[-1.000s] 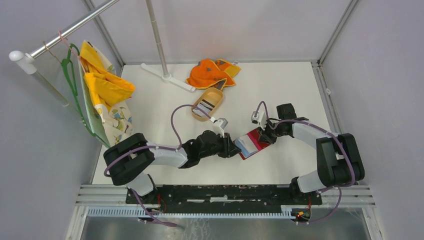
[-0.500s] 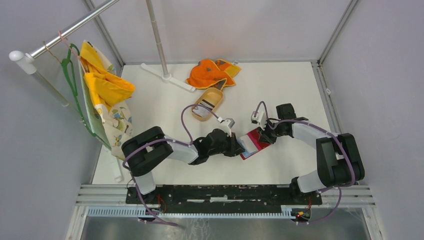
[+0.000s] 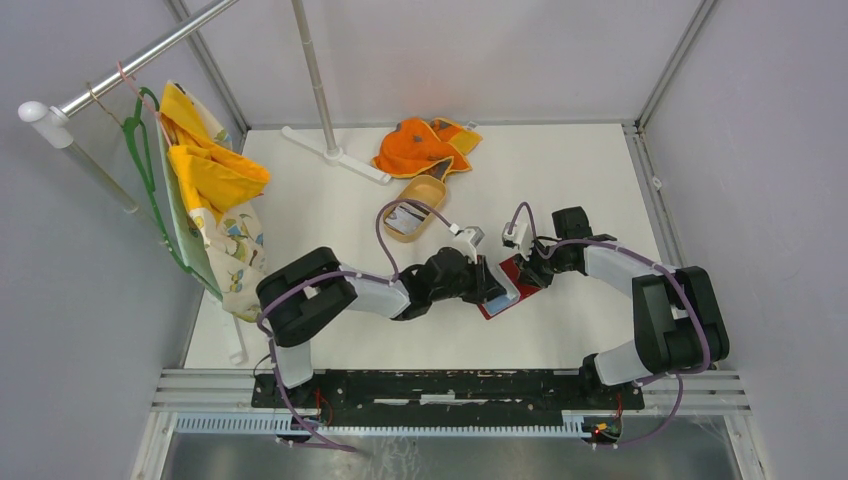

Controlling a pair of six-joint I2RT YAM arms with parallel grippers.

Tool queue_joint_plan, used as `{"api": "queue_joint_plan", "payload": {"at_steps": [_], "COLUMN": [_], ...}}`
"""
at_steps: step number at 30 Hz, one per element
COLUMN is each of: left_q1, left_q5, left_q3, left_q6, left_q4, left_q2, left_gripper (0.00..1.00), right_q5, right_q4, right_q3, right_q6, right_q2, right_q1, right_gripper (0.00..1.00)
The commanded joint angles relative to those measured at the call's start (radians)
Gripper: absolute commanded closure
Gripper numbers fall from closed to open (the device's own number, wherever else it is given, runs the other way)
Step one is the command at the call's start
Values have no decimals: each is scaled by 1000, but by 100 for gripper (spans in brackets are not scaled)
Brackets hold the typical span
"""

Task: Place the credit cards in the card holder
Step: Open the card holder at the center of the board.

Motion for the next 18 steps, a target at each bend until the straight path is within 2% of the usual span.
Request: {"api": "queue_joint_plan", "payload": {"at_steps": [1, 9, 14, 18], "left_q1": [2, 37, 59, 70], "left_q5": [10, 77, 112, 132], "left_q3": [66, 187, 233, 263], "left_q6": [49, 75, 74, 70], "left_q4": [4, -17, -11, -11], "left_q2": [11, 94, 147, 178], "left_gripper": [73, 72, 72, 68], "right_q5": [-4, -55, -12, -9], "right_q4": [5, -7, 19, 23], "right_q3": [31, 55, 45, 42], "right_q6": [16, 53, 60, 51], "right_q2": [-3, -52, -123, -167], "right_q1": [6, -44, -86, -124], "right_gripper": [80, 69, 59, 58]}}
